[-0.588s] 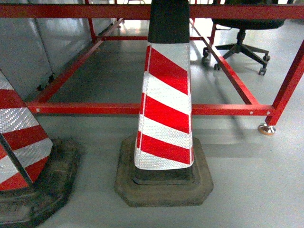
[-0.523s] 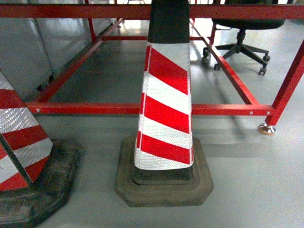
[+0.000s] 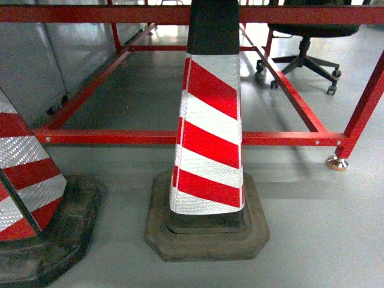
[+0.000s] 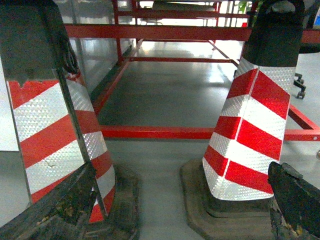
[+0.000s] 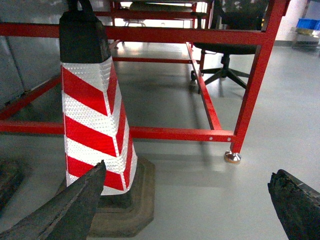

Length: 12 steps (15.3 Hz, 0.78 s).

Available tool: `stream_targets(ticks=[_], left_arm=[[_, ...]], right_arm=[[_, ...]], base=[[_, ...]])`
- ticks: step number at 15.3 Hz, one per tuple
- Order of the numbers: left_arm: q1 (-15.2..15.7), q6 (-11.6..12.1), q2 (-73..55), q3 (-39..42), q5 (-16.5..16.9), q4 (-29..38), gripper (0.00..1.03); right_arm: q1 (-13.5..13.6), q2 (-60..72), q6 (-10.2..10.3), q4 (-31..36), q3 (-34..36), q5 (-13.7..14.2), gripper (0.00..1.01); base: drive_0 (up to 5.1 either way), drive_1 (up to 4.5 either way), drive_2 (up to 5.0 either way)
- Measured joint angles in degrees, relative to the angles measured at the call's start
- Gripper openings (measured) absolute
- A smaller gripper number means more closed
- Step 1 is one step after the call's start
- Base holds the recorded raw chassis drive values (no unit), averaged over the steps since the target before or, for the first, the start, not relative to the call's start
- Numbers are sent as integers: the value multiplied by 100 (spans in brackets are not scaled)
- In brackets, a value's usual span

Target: Sort blue parts and orange caps into right shelf containers

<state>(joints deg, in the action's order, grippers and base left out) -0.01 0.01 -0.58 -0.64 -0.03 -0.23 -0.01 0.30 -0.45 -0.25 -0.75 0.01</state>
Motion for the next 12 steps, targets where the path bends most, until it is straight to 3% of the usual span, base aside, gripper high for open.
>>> stream_targets(ticks=[12], left_arm=[[0,0,0,0,-2,-4,98]], right_arm=[[0,0,4,0,0,-11,98]], base=[[0,0,0]])
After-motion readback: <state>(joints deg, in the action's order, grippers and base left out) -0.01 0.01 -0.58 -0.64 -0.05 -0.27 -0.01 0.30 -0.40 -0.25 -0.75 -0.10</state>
